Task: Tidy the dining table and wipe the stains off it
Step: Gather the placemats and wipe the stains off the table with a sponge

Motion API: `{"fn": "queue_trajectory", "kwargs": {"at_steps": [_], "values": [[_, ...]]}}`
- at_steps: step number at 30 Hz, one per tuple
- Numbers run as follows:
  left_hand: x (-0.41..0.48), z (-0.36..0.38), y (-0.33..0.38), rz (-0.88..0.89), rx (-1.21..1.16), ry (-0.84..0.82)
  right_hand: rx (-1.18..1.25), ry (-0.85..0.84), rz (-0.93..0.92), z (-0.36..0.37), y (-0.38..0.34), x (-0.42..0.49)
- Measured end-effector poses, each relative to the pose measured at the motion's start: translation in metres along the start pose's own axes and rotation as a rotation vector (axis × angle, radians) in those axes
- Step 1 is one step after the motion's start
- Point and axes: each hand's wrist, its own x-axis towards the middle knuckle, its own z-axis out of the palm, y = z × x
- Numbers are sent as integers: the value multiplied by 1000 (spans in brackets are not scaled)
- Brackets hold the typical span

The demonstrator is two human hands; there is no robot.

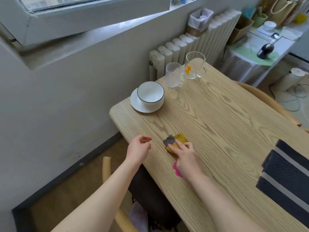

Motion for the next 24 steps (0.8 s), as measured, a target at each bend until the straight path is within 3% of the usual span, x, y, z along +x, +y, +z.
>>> {"fn": "queue_trajectory", "kwargs": {"at_steps": [3, 9, 11, 13, 17, 19, 22, 24], "values": [[-1, -1, -3, -1, 13, -2, -40, 40, 81, -9, 32, -2], [-1, 27, 0, 25, 45, -80, 14, 182, 540, -42, 125, -57], [-5, 42, 3, 92, 136, -110, 16, 209, 588, -35, 120, -65], [-13, 60, 6, 228, 303, -104, 16, 221, 537, -25, 101, -65], [-29, 68, 0, 566, 644, -54, 43, 104, 154, 3, 39, -60], [-29, 59, -5, 636, 715, -29, 40, 42, 7, 12, 24, -61], [-25, 42, -12, 637, 750, 18, 2, 66, -16, 12, 43, -62], [-24, 33, -14, 622, 748, 38, 29, 154, 92, 5, 66, -66]]}}
